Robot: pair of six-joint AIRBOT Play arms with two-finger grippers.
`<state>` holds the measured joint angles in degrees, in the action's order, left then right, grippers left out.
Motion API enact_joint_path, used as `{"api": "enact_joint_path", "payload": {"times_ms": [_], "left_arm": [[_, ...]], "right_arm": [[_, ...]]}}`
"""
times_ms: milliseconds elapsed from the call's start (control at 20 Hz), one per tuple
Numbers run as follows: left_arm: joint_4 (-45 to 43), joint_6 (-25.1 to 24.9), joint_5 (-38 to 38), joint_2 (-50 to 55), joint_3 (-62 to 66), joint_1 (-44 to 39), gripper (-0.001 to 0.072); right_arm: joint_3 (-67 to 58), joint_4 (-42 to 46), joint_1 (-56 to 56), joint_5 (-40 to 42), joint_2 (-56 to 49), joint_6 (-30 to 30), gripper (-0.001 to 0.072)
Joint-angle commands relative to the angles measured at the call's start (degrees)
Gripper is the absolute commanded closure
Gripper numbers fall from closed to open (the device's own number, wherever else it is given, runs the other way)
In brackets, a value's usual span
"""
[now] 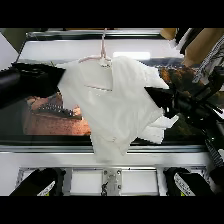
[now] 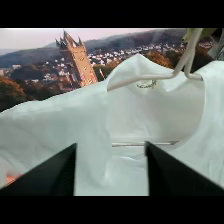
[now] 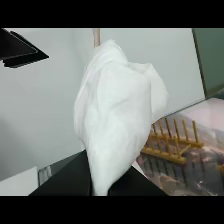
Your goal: Fold the clothes and pants, and hang the long-sleeved shirts on hangers.
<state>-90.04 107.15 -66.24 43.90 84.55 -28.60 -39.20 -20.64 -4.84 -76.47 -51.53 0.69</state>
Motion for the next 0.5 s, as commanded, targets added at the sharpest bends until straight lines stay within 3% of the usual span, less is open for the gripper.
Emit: {"api": "enact_joint_path", "payload": {"times_ms": [0,200,450], "left_arm": [[0.13,1.14,-0.26,-1.14,0.04,2.49,0.0688],[0.02,1.09,-0.24,1.81,0.04,-0.33,0.0694],[-0.37,0.63,-0.22,6.8,0.04,-2.91,0.0694]], "right_arm": [[-0.09,-2.12,-0.02,1.29,0.09,2.56,0.0703],[-2.69,-2.54,-0.59,12.09,1.57,5.66,0.0703],[-6.91,-2.56,-11.02,15.23,3.8,6.05,0.0703]]}}
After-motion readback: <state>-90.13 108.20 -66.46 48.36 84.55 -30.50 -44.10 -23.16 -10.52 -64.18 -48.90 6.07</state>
